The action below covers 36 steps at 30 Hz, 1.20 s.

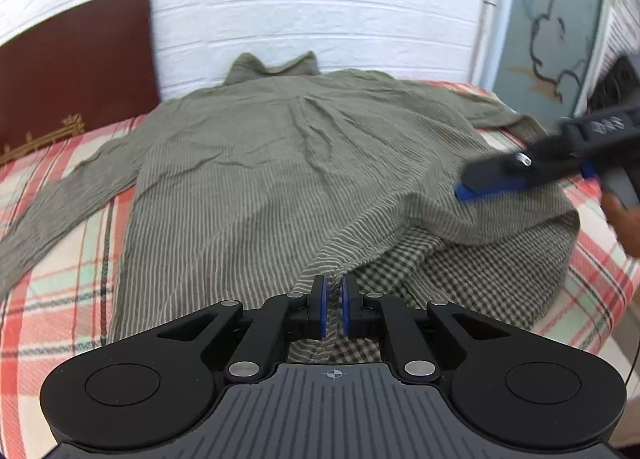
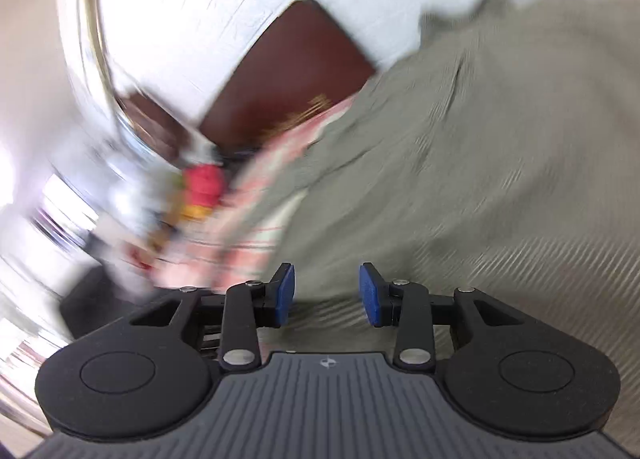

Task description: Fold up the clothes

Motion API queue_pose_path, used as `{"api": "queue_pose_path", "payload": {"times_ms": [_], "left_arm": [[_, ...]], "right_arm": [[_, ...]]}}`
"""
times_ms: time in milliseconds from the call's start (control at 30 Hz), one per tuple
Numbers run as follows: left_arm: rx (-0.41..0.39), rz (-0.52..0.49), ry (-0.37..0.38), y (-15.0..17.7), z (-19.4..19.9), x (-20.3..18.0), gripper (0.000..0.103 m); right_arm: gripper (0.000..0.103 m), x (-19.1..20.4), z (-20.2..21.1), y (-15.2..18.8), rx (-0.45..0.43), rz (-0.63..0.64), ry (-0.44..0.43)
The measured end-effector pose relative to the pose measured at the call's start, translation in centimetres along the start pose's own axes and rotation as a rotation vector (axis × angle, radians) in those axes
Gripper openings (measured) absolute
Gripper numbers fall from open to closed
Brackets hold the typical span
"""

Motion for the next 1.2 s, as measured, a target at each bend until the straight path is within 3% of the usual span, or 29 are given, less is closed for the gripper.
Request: {"api": "queue_pose_path", "payload": {"times_ms": [100, 200, 300, 533, 600, 633, 700, 767, 833, 900, 1033, 1133, 1200], "left_arm": [[-0.018, 0.011, 0.002, -0.1, 0.1, 0.0, 0.0], [-0.027, -0.005, -0.003, 0.1, 0.3, -0.7, 0.0], [-0.043, -0.018, -0.017, 0.2, 0.7, -0.9, 0.0], [-0.077, 0.0, 0.0, 0.5, 2.2, -1.6, 0.0], [-0.077, 0.027, 0.015, 0.8, 2.4, -1.6, 0.0], [-0.078, 0.04, 0.023, 0.9, 2.5, -1.7, 0.002], [-0.097, 0.155, 0.071, 1.5, 3.0, -1.1, 0.024], [-0.134, 0.315, 0.144, 2.4, 3.5, -0.4, 0.031], [-0.192, 0.524, 0.246, 3.6, 4.0, 0.6, 0.062], [-0.275, 0.738, 0.334, 5.2, 4.5, 1.4, 0.064], [-0.438, 0.998, 0.373, 7.7, 4.8, 2.7, 0.069], [-0.585, 1.075, 0.395, 7.7, 5.5, 3.0, 0.086], [-0.63, 1.062, 0.407, 7.0, 5.7, 2.7, 0.088]], "right_arm": [[0.041, -1.1, -2.3, 1.2, 0.103, -0.179, -0.088], [0.041, -1.6, -4.2, 1.3, 0.11, -0.263, -0.071], [0.041, -1.7, -6.2, 1.2, 0.137, -0.358, -0.117], [0.036, -1.6, -8.8, 1.2, 0.123, -0.434, -0.117], [0.005, -1.3, -8.7, 1.0, 0.092, -0.416, -0.106], [0.002, -1.2, -8.7, 1.0, 0.077, -0.407, -0.101], [0.001, -0.2, -7.5, 0.5, 0.019, -0.33, -0.098], [0.001, 0.8, -6.1, 0.1, -0.035, -0.261, -0.101], [0.001, 1.7, -4.9, -0.4, -0.079, -0.212, -0.109], [0.001, 2.5, -3.9, -0.8, -0.115, -0.178, -0.117], [0.002, 3.3, -3.0, -0.6, -0.139, -0.151, -0.141], [0.002, 3.8, -2.5, 0.2, -0.142, -0.13, -0.131], [0.002, 3.9, -2.1, 0.9, -0.139, -0.126, -0.134]]}}
Point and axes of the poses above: each gripper's, at about its wrist camera, not at the fingertips, and z roughly against the way its jaws point, x to its left, y to its underside, the point moved 5 cm from there along -z, roughly the way its jaws point, and after that the axes turned 15 degrees about y, right-handed, at the moved point
